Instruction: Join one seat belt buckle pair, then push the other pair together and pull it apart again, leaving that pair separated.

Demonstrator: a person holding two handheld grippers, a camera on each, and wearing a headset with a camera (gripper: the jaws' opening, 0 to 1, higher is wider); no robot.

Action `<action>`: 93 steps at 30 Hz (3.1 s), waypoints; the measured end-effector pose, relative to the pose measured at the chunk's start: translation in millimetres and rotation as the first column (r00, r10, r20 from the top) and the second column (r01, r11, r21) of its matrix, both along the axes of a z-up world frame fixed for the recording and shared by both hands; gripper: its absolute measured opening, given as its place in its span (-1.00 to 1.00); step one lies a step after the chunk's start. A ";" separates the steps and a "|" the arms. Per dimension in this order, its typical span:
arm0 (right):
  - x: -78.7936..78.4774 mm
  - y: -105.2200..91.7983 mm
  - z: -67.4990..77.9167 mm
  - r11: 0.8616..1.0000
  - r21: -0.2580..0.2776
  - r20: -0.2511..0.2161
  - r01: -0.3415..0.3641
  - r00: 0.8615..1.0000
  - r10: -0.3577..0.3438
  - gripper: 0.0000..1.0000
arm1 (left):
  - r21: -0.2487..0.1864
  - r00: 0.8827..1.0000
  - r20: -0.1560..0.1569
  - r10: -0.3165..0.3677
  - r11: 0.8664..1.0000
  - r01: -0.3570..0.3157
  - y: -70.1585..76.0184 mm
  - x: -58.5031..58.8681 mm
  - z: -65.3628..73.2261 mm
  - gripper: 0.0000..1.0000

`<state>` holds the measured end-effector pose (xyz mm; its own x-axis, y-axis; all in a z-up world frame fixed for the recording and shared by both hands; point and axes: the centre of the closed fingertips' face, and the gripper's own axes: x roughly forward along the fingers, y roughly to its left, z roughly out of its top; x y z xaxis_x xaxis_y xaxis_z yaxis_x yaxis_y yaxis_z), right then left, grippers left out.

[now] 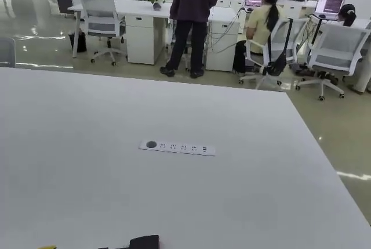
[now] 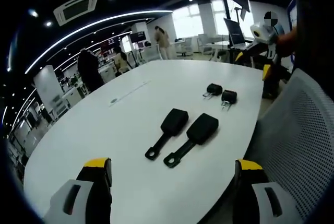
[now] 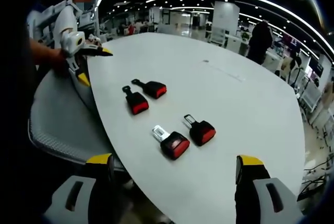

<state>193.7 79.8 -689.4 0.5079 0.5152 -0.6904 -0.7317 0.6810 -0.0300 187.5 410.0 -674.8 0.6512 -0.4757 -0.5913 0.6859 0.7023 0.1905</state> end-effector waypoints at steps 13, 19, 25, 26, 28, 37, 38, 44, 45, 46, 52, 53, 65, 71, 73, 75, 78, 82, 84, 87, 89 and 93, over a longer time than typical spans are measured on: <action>-9.2 1.0 0.7 0.999 -0.033 0.002 -0.010 1.000 0.010 0.94 | 0.024 1.000 -0.017 -0.012 1.000 0.013 0.3 -2.9 -9.4 0.98; -8.4 3.1 3.0 0.999 -0.046 0.009 -0.014 1.000 0.014 0.96 | 0.030 0.999 -0.021 -0.030 0.999 0.031 -4.5 -7.9 -11.5 0.99; -7.7 6.6 4.9 0.998 -0.048 0.016 -0.037 0.999 0.038 0.92 | 0.044 0.999 -0.017 -0.038 0.998 0.039 -4.9 -9.8 -12.7 0.95; -8.2 7.1 6.4 0.998 -0.045 0.015 -0.033 0.999 0.034 0.92 | 0.049 0.999 -0.011 -0.035 0.998 0.035 -4.0 -8.8 -12.1 0.99; -8.6 7.2 7.8 0.999 -0.039 0.014 -0.027 1.000 0.027 0.91 | 0.041 1.000 -0.017 -0.020 0.999 0.020 -3.1 -8.7 -11.1 0.97; -14.2 9.0 6.6 0.998 -0.050 0.007 -0.028 1.000 0.029 0.83 | 0.041 1.000 -0.007 -0.001 0.999 0.001 -0.8 -7.0 -8.8 0.98; -15.2 10.6 8.5 0.999 -0.046 0.012 -0.029 1.000 0.029 0.82 | 0.042 1.000 -0.010 0.001 0.999 -0.001 -0.7 -6.9 -9.3 0.99; -13.6 7.9 8.1 0.998 -0.052 0.033 -0.028 0.999 0.030 0.79 | 0.045 1.000 -0.012 -0.003 0.999 0.003 -2.2 -8.9 -10.2 0.97; -14.4 7.3 7.8 0.999 -0.049 0.027 -0.024 0.999 0.026 0.77 | 0.045 1.000 -0.013 -0.001 0.999 0.002 -0.2 -8.4 -12.1 0.98; -15.3 6.7 7.8 0.999 -0.044 0.019 -0.018 1.000 0.019 0.76 | 0.048 1.000 -0.015 0.007 0.999 -0.006 2.2 -8.0 -13.5 0.99; -16.5 0.7 7.8 0.999 -0.035 0.023 0.007 1.000 -0.006 0.74 | 0.037 1.000 -0.018 0.024 0.999 -0.024 4.8 -5.4 -13.1 0.99; -17.0 -0.1 7.2 0.999 -0.036 0.021 0.008 1.000 -0.008 0.74 | 0.046 1.000 -0.016 0.021 0.999 -0.021 2.8 -7.0 -11.9 0.99; -19.9 1.9 -0.3 0.999 -0.032 -0.013 -0.023 1.000 0.022 0.52 | 0.071 1.000 -0.006 0.023 0.997 -0.023 8.5 -4.4 -11.9 0.86; -17.3 3.5 -1.0 0.999 -0.022 -0.024 -0.035 0.999 0.034 0.43 | 0.075 1.000 -0.021 0.010 0.997 -0.008 4.3 -6.2 -11.3 0.84; -17.5 3.0 -0.7 0.999 -0.018 -0.026 -0.036 0.999 0.036 0.40 | 0.079 1.000 -0.028 0.001 0.997 0.002 6.2 -5.6 -15.3 0.86; -17.0 1.8 -1.9 0.999 -0.006 -0.039 -0.034 0.999 0.034 0.33 | 0.101 0.999 -0.030 -0.010 0.995 0.013 7.7 -5.5 -16.8 0.88; -18.4 4.5 -3.7 0.999 -0.001 -0.048 -0.046 0.998 0.046 0.23 | 0.121 0.998 -0.056 -0.035 0.992 0.041 9.2 -6.5 -19.5 0.85; -16.4 6.4 -9.6 0.998 -0.009 -0.061 -0.068 0.996 0.068 0.16 | 0.129 0.992 -0.106 -0.062 0.989 0.075 9.2 -9.2 -24.5 0.81; -13.0 6.9 -13.5 0.997 -0.017 -0.065 -0.075 0.995 0.073 0.15 | 0.141 0.989 -0.127 -0.075 0.986 0.093 7.6 -10.8 -26.6 0.74; -10.8 12.2 -14.5 0.994 -0.028 -0.071 -0.104 0.992 0.102 0.10 | 0.143 0.985 -0.141 -0.101 0.982 0.121 2.2 -10.4 -27.5 0.65; -8.5 14.4 -17.4 0.986 -0.065 -0.069 -0.153 0.986 0.149 0.07 | 0.141 0.980 -0.163 -0.115 0.980 0.138 -2.2 -8.6 -29.3 0.60; 0.4 20.3 -23.1 0.971 -0.104 -0.057 -0.217 0.976 0.212 0.09 | 0.178 0.963 -0.194 -0.186 0.959 0.221 -9.3 -2.9 -33.5 0.47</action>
